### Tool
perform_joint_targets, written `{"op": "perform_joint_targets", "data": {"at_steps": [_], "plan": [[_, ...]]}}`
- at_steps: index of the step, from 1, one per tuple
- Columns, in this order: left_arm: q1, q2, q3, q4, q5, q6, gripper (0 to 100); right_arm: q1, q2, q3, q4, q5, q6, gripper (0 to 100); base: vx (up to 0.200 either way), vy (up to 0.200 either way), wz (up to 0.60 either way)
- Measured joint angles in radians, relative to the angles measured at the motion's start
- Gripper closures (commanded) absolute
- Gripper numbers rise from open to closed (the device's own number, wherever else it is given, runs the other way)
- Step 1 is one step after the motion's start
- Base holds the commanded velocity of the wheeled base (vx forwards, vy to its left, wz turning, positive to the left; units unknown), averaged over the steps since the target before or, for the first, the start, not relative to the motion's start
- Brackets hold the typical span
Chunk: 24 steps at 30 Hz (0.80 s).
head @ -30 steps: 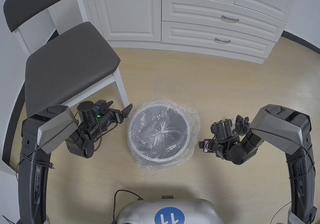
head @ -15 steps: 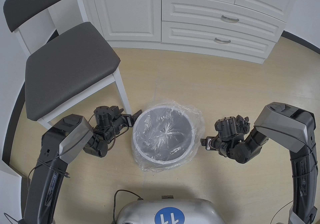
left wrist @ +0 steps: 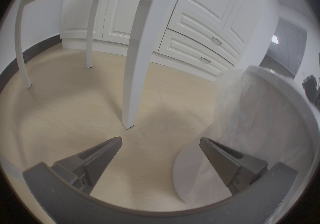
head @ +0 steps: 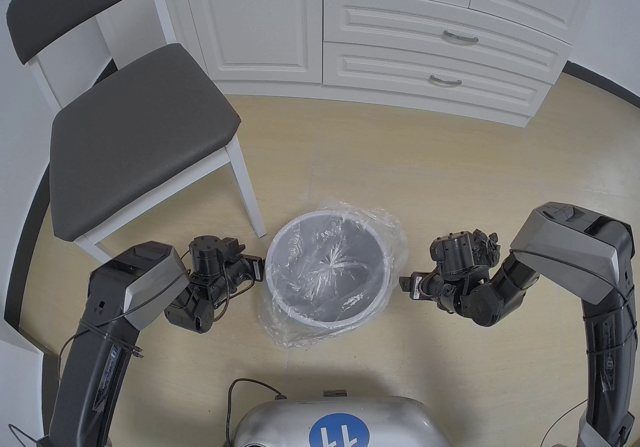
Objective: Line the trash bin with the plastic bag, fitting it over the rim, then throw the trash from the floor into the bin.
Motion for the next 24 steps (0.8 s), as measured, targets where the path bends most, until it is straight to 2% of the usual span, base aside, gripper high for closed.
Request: {"op": "perform_joint_targets", "data": {"at_steps": [5,17,24], "plan": [[0.021,-0.002,0.031,0.000,0.006,0.085,0,0.013,0.014,-0.009,-0.001,0.000,0.001,0,0.000,0.000,0.00],[0.073,-0.070,0.181,-0.082,0.009,0.096,0,0.060,0.114,-0.107,0.000,0.039,0.033,0,0.000,0.000,0.00],[0.076,-0.089,0.210,-0.092,0.009,0.113,0,0.058,0.169,-0.185,0.065,0.045,0.036,0,0.000,0.000,0.00]]}}
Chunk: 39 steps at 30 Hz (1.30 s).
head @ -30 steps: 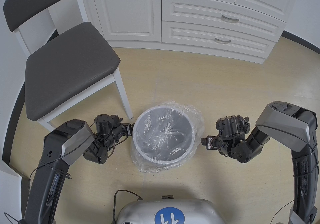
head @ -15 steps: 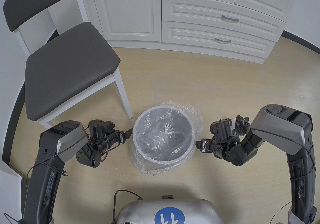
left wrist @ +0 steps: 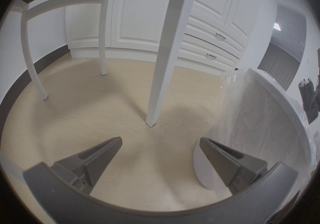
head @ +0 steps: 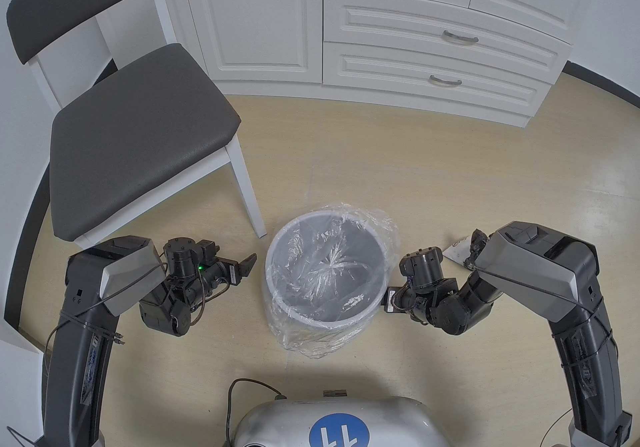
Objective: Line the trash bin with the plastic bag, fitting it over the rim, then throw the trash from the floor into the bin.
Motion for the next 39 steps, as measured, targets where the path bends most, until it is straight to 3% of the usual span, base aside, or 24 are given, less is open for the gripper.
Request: {"op": "perform_joint_targets", "data": {"at_steps": [10,16,21,28,31,39], "plan": [[-0.017,-0.021,0.039,-0.024,0.000,0.012,0,0.000,0.025,-0.133,0.216,-0.001,-0.003,0,0.000,0.000,0.00],[-0.019,-0.043,0.080,-0.043,0.000,0.013,0,-0.002,0.002,-0.086,0.203,-0.003,-0.017,0,0.000,0.000,0.00],[-0.022,-0.076,0.165,-0.076,0.000,0.014,0,-0.020,-0.096,0.033,0.177,-0.003,-0.100,0,0.000,0.000,0.00],[-0.015,-0.116,0.297,-0.223,0.007,0.064,0,-0.065,-0.230,0.137,0.099,0.004,-0.144,0,0.000,0.000,0.00],[-0.014,-0.126,0.336,-0.259,0.017,0.075,0,-0.084,-0.257,0.136,0.082,0.039,-0.093,0,0.000,0.000,0.00],[-0.014,-0.154,0.396,-0.276,0.030,0.088,0,-0.098,-0.267,0.009,0.090,0.125,0.211,0,0.000,0.000,0.00]]}}
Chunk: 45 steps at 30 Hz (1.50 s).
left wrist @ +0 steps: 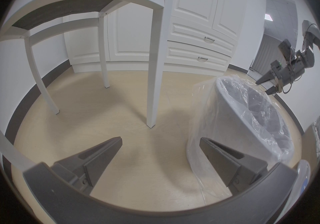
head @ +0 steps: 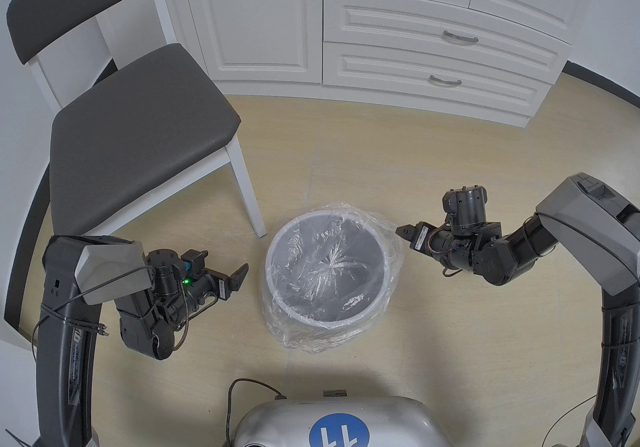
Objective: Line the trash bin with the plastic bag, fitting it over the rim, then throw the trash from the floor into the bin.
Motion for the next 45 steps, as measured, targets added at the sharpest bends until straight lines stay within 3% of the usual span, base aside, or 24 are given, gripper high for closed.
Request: {"op": "perform_joint_targets", "data": {"at_steps": [2,7,21,29,45], "plan": [[0.002,-0.008,0.015,-0.002,0.002,0.002,0,0.000,0.009,-0.033,0.001,0.013,0.053,0,0.000,0.000,0.00],[0.003,-0.023,0.036,-0.005,0.004,0.005,0,0.007,0.044,-0.080,-0.005,0.023,0.081,0,0.000,0.000,0.00],[0.002,-0.030,0.040,-0.006,0.004,0.005,0,0.011,0.119,-0.111,-0.003,0.029,0.079,0,0.000,0.000,0.00],[0.000,-0.028,0.042,-0.004,0.004,0.020,0,0.016,0.148,-0.099,0.006,0.108,0.083,0,0.000,0.000,0.00],[-0.005,-0.021,0.064,-0.004,0.004,0.037,0,0.021,0.263,-0.166,0.010,0.084,0.066,0,0.000,0.000,0.00]]}}
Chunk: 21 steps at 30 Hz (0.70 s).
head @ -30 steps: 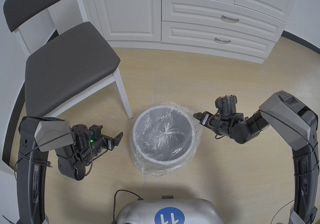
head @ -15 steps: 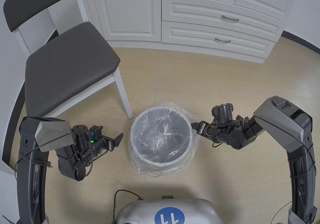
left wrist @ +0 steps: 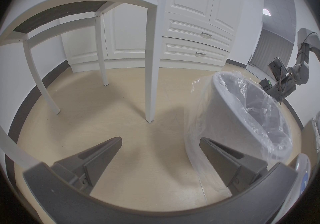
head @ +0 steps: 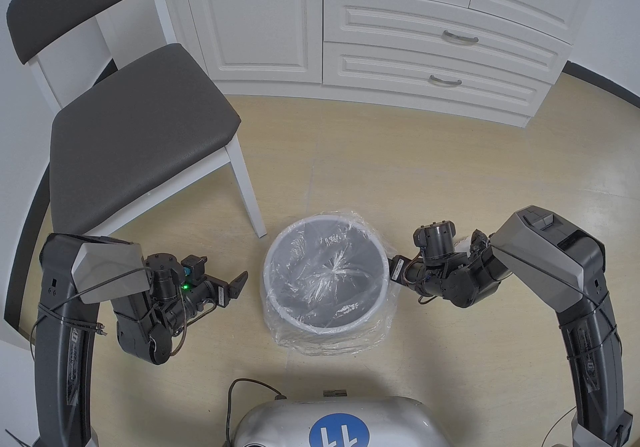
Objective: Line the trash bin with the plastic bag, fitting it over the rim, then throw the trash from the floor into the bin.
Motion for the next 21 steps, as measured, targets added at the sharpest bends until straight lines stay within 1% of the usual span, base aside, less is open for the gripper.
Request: {"op": "perform_joint_targets", "data": {"at_steps": [3,7,8,12,14,17,21], "plan": [[-0.003,-0.003,0.022,0.000,-0.007,0.007,0,0.000,0.013,-0.006,0.000,-0.006,-0.007,0,0.000,0.000,0.00],[-0.007,-0.011,0.070,-0.001,-0.030,0.039,0,-0.003,0.028,-0.013,0.000,-0.023,-0.014,0,0.000,0.000,0.00],[-0.009,-0.014,0.085,-0.001,-0.044,0.048,0,-0.003,0.031,-0.016,-0.001,-0.028,-0.017,0,0.000,0.000,0.00],[-0.025,-0.030,0.162,-0.001,-0.146,0.095,0,-0.004,0.041,-0.021,-0.001,-0.040,-0.027,0,0.000,0.000,0.00],[-0.038,-0.040,0.197,-0.002,-0.180,0.120,0,-0.005,0.046,-0.022,-0.001,-0.044,-0.030,0,0.000,0.000,0.00],[-0.064,-0.050,0.228,-0.002,-0.194,0.133,0,-0.005,0.050,-0.024,-0.001,-0.045,-0.033,0,0.000,0.000,0.00],[-0.096,-0.046,0.231,-0.002,-0.194,0.134,0,-0.004,0.053,-0.024,-0.001,-0.047,-0.034,0,0.000,0.000,0.00]]}}
